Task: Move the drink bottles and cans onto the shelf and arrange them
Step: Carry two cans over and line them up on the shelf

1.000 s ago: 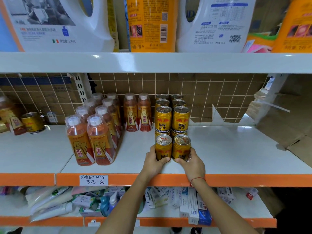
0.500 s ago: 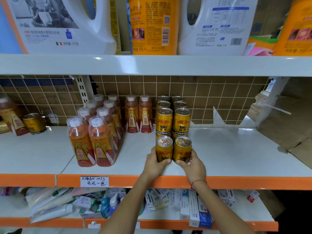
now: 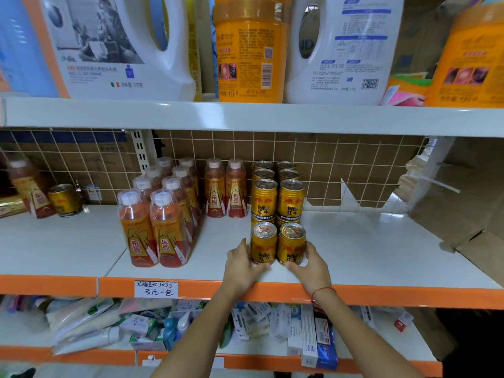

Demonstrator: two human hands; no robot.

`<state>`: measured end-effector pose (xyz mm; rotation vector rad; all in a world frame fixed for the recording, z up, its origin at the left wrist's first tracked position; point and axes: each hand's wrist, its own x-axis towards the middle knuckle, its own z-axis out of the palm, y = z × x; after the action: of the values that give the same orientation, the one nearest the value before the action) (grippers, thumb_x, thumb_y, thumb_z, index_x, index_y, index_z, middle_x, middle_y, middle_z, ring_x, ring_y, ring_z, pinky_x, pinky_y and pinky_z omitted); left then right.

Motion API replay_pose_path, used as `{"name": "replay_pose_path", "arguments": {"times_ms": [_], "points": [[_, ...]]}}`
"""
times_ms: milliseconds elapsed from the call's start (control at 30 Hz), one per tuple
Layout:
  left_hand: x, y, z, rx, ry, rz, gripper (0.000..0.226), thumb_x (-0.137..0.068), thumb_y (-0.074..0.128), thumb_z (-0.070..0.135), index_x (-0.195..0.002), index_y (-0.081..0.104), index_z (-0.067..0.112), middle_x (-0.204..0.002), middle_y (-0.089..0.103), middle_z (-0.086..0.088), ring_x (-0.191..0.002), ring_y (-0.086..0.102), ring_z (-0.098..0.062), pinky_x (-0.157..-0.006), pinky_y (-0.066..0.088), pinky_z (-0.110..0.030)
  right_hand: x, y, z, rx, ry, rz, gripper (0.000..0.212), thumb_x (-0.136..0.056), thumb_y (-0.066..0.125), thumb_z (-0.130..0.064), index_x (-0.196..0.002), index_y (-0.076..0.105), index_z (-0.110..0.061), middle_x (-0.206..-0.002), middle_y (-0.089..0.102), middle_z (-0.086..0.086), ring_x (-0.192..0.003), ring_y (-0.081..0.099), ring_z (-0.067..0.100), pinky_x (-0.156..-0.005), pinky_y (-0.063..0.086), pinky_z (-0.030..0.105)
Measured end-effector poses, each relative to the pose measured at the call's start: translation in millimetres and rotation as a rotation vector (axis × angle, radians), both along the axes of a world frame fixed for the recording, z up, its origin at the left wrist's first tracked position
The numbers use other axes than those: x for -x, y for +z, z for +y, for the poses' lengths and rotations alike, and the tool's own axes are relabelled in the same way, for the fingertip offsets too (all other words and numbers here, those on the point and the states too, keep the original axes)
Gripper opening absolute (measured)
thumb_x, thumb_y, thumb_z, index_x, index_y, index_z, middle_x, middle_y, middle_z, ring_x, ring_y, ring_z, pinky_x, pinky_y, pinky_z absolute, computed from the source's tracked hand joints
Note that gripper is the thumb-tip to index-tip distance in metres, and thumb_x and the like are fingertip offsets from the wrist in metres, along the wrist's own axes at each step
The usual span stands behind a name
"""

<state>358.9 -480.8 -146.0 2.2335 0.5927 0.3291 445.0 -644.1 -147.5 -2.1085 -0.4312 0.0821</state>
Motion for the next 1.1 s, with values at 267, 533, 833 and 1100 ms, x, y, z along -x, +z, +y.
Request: {"name": "replay_pose_path", "arguments": {"times_ms": [267,533,833,1100], "points": [[47.6,5.7,0.3,-0.265,0.017,0.009,0.078,-0.088,0.058,0.050,-0.147,0.023,0.012,-0.151,0.032,-0.004,-0.139,0.023,-0.023,-0.112,0.023,-0.036,21.4,9.5,-9.1,0.077,0.016,-0.098,0.068,-0.074,0.076,-0.030,-0.134,0.046,-0.018,-0.131,0.056,0.007,-0.120,0.050,0.027,-0.100,0.044,0.040],[112.1,15.8,17.1,-0.360,0.022,0.010,0.078,-0.092,0.052,0.050,-0.150,0.017,0.011,-0.157,0.021,-0.004,-0.143,0.014,-0.024,-0.117,0.016,-0.037,76.9,19.9,3.9,0.182,-0.114,-0.175,0.083,-0.081,0.071,-0.030,-0.146,0.025,-0.009,-0.153,0.021,0.015,-0.139,0.023,0.033,-0.113,0.026,0.042],[249.6,26.0,76.2,-0.555,0.129,0.216,0.081,-0.095,0.037,0.057,-0.152,0.004,0.011,-0.160,0.004,-0.007,-0.147,0.003,-0.027,-0.119,0.007,-0.041,195.0,43.4,88.1,0.327,0.148,-0.369,0.083,-0.088,0.060,-0.037,-0.149,0.012,-0.008,-0.158,0.005,0.012,-0.145,0.008,0.027,-0.117,0.011,0.035],[438.1,18.2,135.4,-0.516,0.398,0.354,0.082,-0.094,0.035,0.060,-0.153,0.004,0.013,-0.159,0.007,-0.010,-0.146,0.010,-0.028,-0.116,0.013,-0.040,327.7,43.6,178.0,0.342,0.442,-0.401,0.080,-0.090,0.059,-0.037,-0.148,0.016,-0.006,-0.158,0.010,0.011,-0.145,0.009,0.024,-0.118,0.006,0.032]]}}
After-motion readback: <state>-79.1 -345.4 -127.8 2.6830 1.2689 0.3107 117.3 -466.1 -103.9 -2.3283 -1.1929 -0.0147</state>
